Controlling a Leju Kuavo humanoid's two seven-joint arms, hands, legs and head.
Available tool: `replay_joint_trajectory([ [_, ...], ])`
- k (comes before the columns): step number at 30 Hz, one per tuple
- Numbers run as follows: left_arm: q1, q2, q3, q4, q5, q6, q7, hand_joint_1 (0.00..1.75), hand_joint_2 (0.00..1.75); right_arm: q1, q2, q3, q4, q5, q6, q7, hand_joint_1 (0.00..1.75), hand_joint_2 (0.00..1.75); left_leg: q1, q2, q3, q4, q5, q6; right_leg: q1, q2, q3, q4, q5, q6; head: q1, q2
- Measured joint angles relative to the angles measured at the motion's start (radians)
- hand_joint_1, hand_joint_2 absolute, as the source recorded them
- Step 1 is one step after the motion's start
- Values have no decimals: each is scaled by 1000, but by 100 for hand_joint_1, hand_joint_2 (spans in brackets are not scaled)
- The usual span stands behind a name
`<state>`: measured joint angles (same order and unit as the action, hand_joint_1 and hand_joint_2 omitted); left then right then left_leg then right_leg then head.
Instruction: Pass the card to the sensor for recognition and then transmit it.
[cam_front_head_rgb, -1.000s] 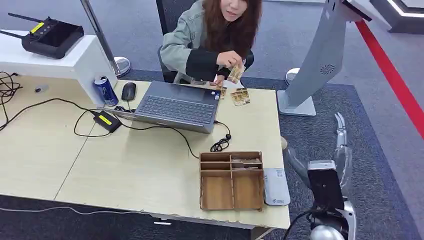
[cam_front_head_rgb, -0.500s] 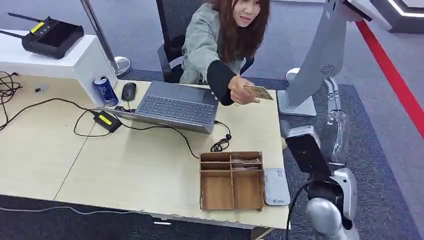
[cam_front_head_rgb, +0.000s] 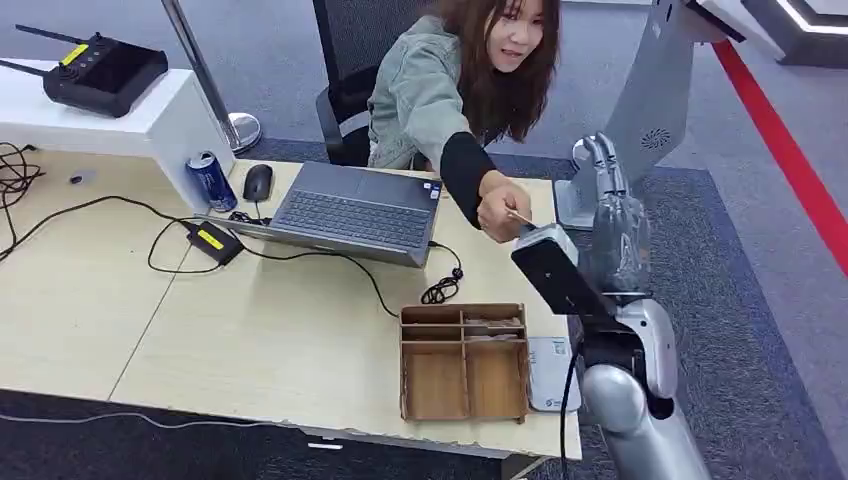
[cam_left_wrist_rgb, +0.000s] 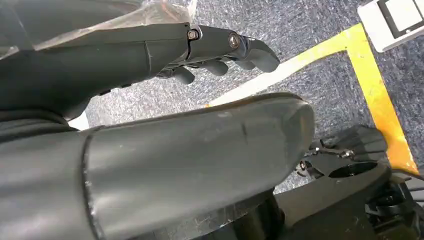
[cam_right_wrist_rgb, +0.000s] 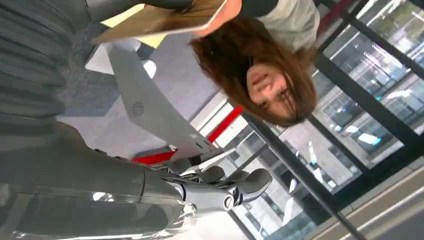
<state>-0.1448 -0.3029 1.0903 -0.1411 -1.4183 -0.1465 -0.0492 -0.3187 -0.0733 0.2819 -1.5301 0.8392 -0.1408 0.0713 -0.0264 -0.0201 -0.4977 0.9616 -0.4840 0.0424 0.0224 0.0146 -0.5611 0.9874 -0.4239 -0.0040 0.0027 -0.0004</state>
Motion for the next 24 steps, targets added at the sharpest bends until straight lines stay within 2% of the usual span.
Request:
replay_joint_trajectory([
  [7,0,0,0,0,0,0,-8,0,0,-14,7,31,67,6,-3,0,0,175,0,0,0,0,0,0,0,0,0,0,0,0,0,0],
  [8,0,0,0,0,0,0,-8,0,0,-15,7,36,76,7,-3,0,159,175,0,0,0,0,0,0,0,0,0,0,0,0,0,0],
  [9,0,0,0,0,0,0,-8,0,0,-16,7,39,83,7,-3,0,175,175,0,0,0,0,0,0,0,0,0,0,0,0,0,0],
  [24,0,0,0,0,3,10,-13,0,0,-18,8,62,141,0,-5,-3,175,175,0,0,0,0,0,0,0,0,0,0,0,0,0,0],
])
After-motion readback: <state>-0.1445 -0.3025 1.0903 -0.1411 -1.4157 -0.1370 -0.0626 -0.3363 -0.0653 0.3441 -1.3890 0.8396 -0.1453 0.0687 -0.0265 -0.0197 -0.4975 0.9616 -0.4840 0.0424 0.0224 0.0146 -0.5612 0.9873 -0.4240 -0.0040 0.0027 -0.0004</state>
